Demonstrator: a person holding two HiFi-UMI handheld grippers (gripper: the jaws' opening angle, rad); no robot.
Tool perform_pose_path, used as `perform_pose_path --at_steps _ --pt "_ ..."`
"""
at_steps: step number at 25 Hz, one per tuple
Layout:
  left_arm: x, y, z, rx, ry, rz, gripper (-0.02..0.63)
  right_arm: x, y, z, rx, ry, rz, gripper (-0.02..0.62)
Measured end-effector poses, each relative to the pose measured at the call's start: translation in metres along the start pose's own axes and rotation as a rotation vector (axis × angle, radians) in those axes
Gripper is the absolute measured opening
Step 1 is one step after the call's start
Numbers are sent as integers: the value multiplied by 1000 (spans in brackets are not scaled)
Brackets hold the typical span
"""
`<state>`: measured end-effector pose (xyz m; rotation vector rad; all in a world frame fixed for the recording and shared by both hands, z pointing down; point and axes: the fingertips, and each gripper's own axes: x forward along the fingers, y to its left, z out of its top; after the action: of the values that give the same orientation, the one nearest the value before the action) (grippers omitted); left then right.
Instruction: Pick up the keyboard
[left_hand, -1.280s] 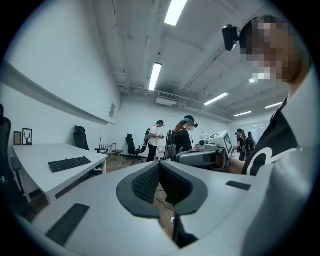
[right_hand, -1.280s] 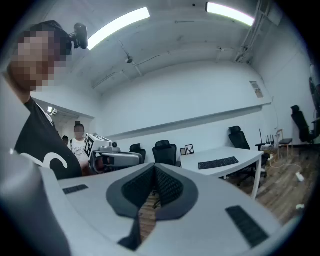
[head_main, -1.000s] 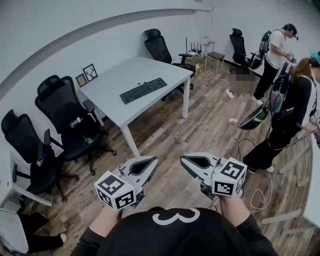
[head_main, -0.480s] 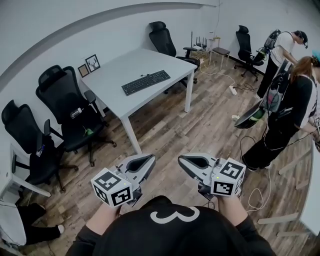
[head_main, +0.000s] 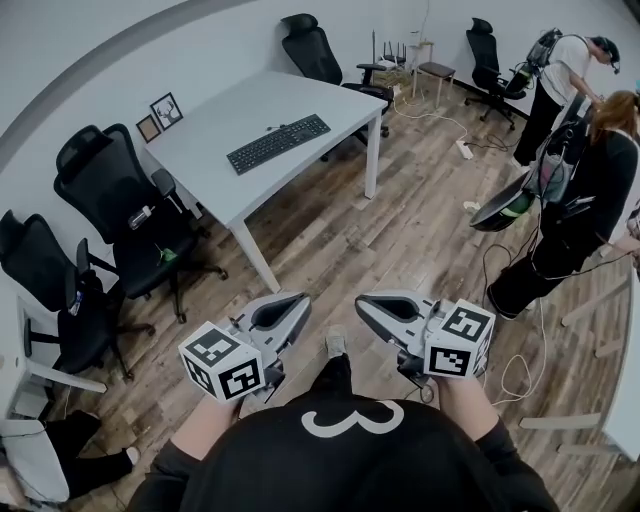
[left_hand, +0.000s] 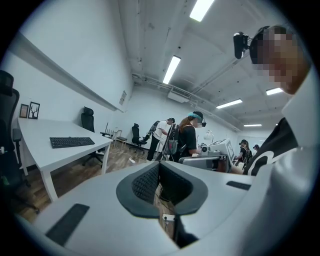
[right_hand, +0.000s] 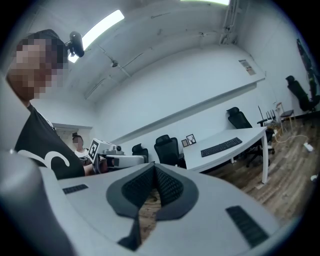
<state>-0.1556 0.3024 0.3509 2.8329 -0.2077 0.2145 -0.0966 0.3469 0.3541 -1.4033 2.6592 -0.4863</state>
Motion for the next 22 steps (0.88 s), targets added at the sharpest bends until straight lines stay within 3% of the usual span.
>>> perform_pose_path --at_steps 7,16,22 --pt "53 53 6 -26 23 -22 12 23 -73 7 32 9 -32 6" --pt "137 189 35 -106 44 17 12 105 -211 34 115 79 -28 6" --pt "169 278 69 -167 -13 21 12 169 -300 58 164 119 17 6"
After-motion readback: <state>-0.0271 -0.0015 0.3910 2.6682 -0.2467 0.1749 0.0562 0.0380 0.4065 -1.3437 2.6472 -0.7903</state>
